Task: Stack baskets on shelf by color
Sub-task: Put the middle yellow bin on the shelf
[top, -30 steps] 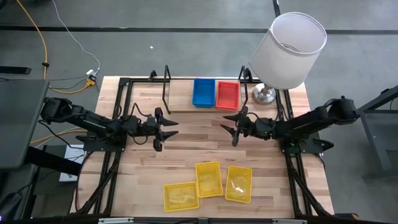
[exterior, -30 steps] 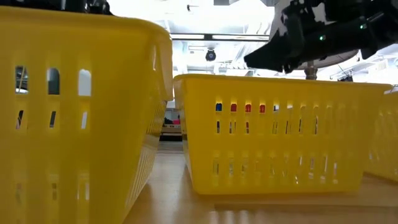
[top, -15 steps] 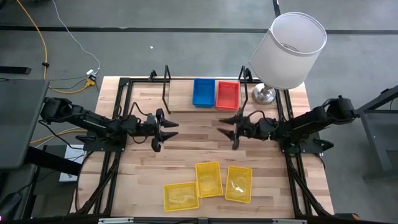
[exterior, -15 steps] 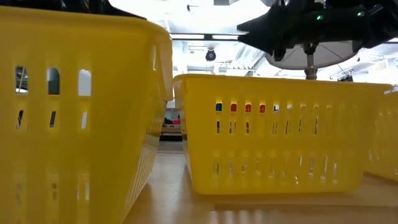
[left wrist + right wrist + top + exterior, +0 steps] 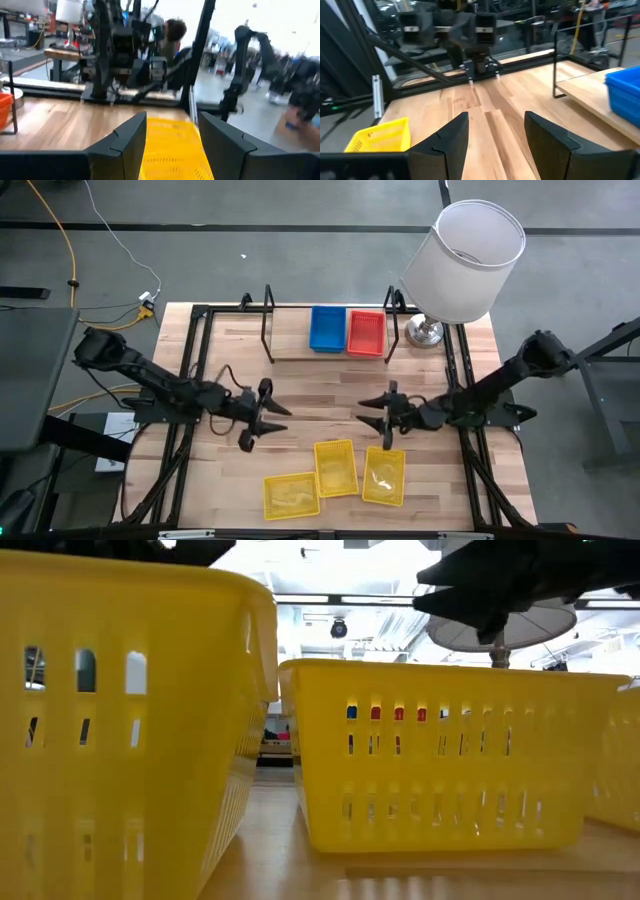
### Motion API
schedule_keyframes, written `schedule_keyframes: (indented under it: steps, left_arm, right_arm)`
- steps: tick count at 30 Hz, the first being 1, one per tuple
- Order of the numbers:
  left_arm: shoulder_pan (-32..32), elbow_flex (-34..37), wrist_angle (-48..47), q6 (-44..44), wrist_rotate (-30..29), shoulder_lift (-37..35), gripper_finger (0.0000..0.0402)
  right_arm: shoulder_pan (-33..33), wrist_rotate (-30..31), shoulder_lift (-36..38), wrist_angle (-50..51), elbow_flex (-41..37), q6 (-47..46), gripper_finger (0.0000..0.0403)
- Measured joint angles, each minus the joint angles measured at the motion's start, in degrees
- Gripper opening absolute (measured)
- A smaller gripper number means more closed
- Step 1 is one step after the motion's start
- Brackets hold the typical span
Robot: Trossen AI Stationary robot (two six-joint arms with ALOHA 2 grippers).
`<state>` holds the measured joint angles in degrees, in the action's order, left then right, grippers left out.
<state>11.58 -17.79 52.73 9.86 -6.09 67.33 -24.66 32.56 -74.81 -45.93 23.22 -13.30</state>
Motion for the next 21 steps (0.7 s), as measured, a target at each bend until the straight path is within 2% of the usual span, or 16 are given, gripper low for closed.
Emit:
schedule_keyframes:
  steps: [3,7,15,21]
  left_arm:
    - [2.1,-3.5,-8.3,-1.5,-3.8,1.9,0.0172]
    - [2.4,-9.1,-18.9,-0.9,-7.5,5.9,0.0172]
    - [-0.3,-20.2,-25.0,0.0,-0.5,19.8,0.0172]
    - [-2.0,-29.5,-31.3,1.9,-0.4,30.1,0.0172]
  right_arm:
    - [-2.4,3.9,0.0,-0.2,0.0,0.8,0.0181]
    - [-3.2,5.1,0.0,-0.2,0.0,0.9,0.0181]
    - [-3.2,5.2,0.0,1.7,0.0,0.5,0.0181]
    - [-3.2,5.2,0.0,3.2,0.0,-0.8,0.0181]
